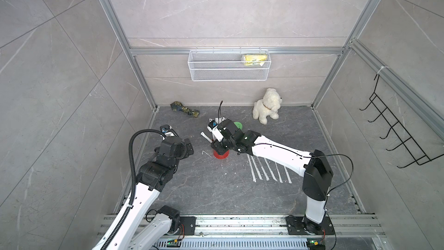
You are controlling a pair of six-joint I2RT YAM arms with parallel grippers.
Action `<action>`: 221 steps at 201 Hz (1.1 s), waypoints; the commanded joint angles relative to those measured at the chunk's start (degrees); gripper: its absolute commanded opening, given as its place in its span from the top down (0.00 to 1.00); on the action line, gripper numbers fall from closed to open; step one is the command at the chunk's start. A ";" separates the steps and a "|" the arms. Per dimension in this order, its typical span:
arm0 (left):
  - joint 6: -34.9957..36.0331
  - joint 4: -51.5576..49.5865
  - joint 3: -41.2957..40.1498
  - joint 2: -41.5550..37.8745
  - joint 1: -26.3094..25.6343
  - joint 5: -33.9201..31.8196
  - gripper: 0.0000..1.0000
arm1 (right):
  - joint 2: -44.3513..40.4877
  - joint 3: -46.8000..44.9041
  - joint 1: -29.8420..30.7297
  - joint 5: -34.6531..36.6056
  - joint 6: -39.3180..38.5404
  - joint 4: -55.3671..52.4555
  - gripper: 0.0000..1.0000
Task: Take the straws out of the storage container
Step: Pick up the straw from the container.
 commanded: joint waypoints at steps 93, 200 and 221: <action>-0.88 0.44 -0.36 -0.03 1.01 -0.34 0.01 | 12.64 16.89 0.35 0.76 -3.44 -8.55 0.54; -0.71 0.62 -0.36 -0.11 1.36 -0.26 0.01 | 15.58 19.14 0.26 1.46 -3.47 -10.25 0.65; -0.65 0.70 -0.36 -0.06 1.36 1.23 0.01 | 15.60 18.96 0.20 1.76 -3.46 -10.61 0.68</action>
